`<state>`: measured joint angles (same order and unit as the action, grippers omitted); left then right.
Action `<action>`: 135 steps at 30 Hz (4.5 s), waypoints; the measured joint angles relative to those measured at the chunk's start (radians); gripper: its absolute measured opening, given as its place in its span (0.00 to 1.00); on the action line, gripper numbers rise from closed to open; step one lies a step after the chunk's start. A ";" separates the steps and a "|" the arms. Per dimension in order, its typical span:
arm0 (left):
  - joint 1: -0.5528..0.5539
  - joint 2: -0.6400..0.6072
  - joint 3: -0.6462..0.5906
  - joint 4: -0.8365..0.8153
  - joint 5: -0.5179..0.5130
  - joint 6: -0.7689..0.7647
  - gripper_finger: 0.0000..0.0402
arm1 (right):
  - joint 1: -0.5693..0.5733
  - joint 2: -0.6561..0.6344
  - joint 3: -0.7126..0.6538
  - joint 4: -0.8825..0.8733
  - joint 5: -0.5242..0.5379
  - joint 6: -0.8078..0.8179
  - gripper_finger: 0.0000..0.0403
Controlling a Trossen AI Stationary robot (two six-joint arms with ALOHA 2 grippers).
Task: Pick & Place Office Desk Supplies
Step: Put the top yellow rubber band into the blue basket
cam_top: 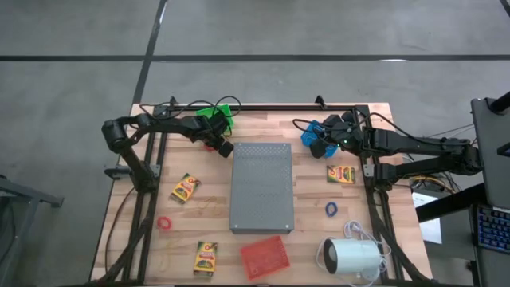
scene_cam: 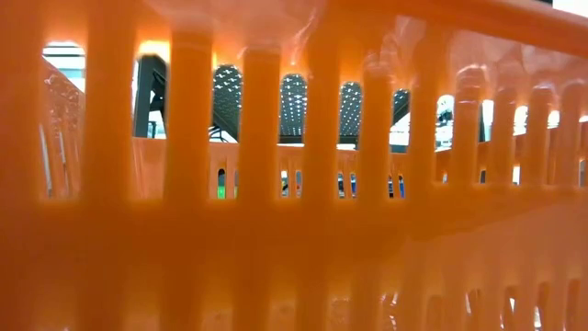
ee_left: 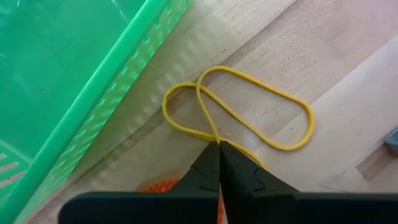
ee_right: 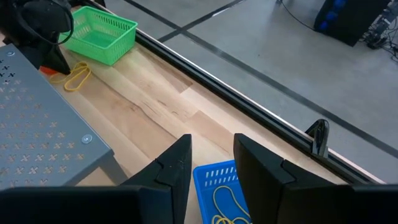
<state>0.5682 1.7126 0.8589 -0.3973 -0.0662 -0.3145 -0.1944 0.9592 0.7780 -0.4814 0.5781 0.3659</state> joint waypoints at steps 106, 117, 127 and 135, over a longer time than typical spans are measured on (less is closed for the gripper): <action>-0.007 -0.525 0.000 0.710 0.370 0.542 0.00 | 0.000 0.397 0.000 1.015 -0.500 -0.786 0.17; -0.008 -0.525 0.000 0.707 0.370 0.542 0.00 | 0.000 0.576 0.011 1.280 -0.499 -0.838 0.17; -0.037 -0.452 0.000 0.720 0.373 0.557 0.00 | 0.000 0.681 0.130 1.279 -0.496 -0.822 0.17; -0.037 -0.425 0.008 0.781 0.374 0.573 0.00 | -0.006 0.672 0.172 1.193 -0.372 -0.818 0.17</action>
<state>0.5310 1.2873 0.8673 0.3840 0.3075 0.2588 -0.2006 1.6313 0.9497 0.7113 0.2065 -0.4522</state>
